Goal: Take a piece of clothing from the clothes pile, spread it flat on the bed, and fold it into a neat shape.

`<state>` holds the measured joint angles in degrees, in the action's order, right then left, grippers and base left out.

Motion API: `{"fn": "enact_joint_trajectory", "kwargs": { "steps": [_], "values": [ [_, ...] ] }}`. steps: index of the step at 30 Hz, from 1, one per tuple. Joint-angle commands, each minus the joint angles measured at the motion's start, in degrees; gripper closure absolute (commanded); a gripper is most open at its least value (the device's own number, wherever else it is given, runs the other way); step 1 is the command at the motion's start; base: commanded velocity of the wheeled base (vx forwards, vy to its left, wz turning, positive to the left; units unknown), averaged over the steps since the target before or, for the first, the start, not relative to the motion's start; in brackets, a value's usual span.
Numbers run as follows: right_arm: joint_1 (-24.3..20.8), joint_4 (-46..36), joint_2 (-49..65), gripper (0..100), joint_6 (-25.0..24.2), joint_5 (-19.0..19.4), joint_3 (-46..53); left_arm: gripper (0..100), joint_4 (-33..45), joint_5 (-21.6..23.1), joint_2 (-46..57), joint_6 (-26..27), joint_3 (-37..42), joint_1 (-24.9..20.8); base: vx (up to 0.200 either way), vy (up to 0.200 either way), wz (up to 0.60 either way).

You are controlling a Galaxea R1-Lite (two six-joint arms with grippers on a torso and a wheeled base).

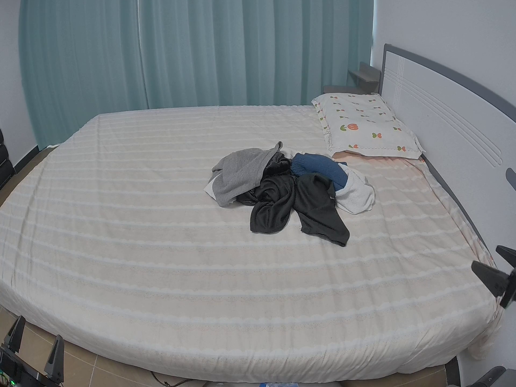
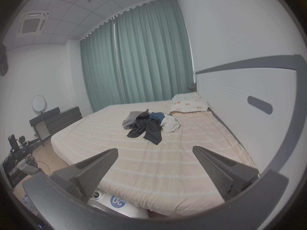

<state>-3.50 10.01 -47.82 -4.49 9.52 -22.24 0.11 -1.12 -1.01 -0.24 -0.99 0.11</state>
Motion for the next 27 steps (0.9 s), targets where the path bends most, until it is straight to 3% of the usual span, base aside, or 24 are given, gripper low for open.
{"fn": "enact_joint_trajectory", "kwargs": {
  "steps": [1, 7, 8, 11, 19, 27],
  "values": [
    [-1.6, 14.43, -42.35, 0, -3.95, 0.15, -12.57, 0, -0.02, -0.02, 1.01, -0.02, 0.99, 0.07, 0.0, 0.0, 0.0],
    [-3.71, 20.58, -56.94, 0, -10.72, -6.01, -21.18, 0, -0.02, -0.02, 1.01, -0.02, 0.99, -0.02, 0.0, 0.0, 0.0],
    [-4.76, 21.37, -61.6, 0, -13.71, -7.94, -24.61, 0, -0.02, -0.02, 1.01, -0.02, 0.99, -0.02, 0.0, 0.0, 0.0],
    [-5.91, 21.37, -67.93, 0, -16.26, -8.91, -29.27, 0, 0.07, -0.02, 1.01, -0.02, 0.99, -0.02, 0.0, 0.0, 0.0],
    [-6.61, 20.67, -85.59, 0, -16.87, -16.29, -47.64, 0, 0.07, -0.02, 1.01, -0.02, 0.99, -0.02, 0.0, 0.0, 0.0],
    [-7.84, 16.27, -94.91, 0, -18.98, -17.34, -60.12, 0, -0.02, -0.02, 1.01, -0.02, 0.99, -0.02, 0.0, 0.0, 0.0]
  ]
}}
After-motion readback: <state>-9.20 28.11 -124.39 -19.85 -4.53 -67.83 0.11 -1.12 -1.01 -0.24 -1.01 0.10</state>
